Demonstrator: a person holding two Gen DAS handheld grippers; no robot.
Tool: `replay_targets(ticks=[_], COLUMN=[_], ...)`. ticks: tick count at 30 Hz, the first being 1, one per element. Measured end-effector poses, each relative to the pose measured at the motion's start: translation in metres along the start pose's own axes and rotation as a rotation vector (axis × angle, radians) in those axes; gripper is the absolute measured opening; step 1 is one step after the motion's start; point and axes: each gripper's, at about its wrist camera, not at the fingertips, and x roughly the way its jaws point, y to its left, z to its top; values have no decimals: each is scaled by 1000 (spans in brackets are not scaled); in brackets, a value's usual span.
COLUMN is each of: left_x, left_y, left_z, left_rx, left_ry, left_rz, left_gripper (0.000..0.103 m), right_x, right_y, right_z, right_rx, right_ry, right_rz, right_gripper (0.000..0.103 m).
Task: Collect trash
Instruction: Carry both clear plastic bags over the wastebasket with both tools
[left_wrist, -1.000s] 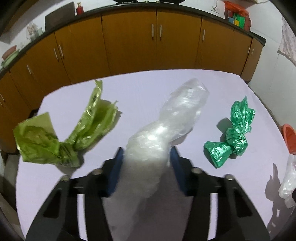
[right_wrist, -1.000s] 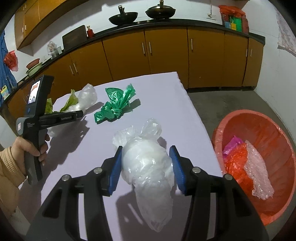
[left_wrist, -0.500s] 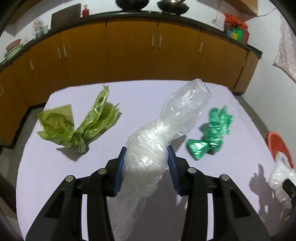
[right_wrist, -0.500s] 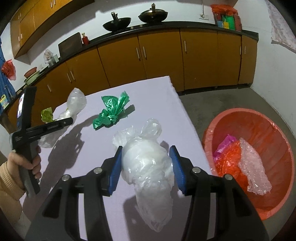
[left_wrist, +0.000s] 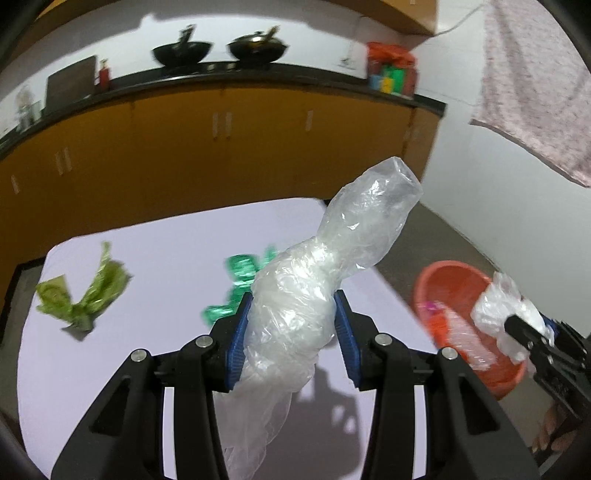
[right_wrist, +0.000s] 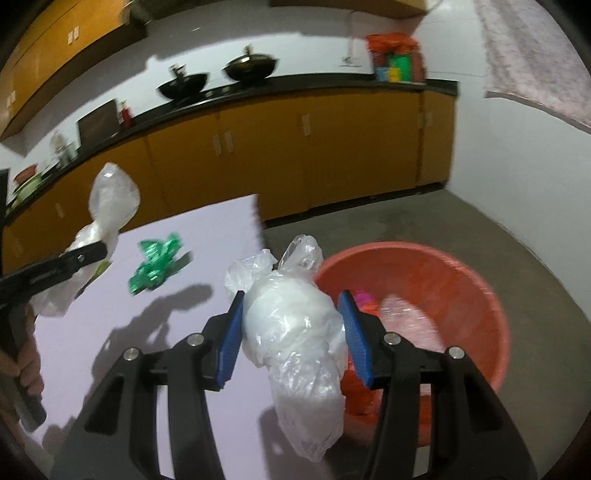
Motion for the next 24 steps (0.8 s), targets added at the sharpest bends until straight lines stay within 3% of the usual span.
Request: replay_targets(ticks=[12, 24], left_x=[4, 5], left_y=[-69, -87], left_z=[4, 1], left_rx=[58, 74], left_ry=[-1, 12], left_rz=[-90, -93], left_gripper=[44, 44], right_x=[-31, -30], right_y=[-83, -91], right_z=[7, 3], right_rx=[109, 123], right_ry=[-63, -60], right_rz=[-136, -149], right_gripper=[50, 50])
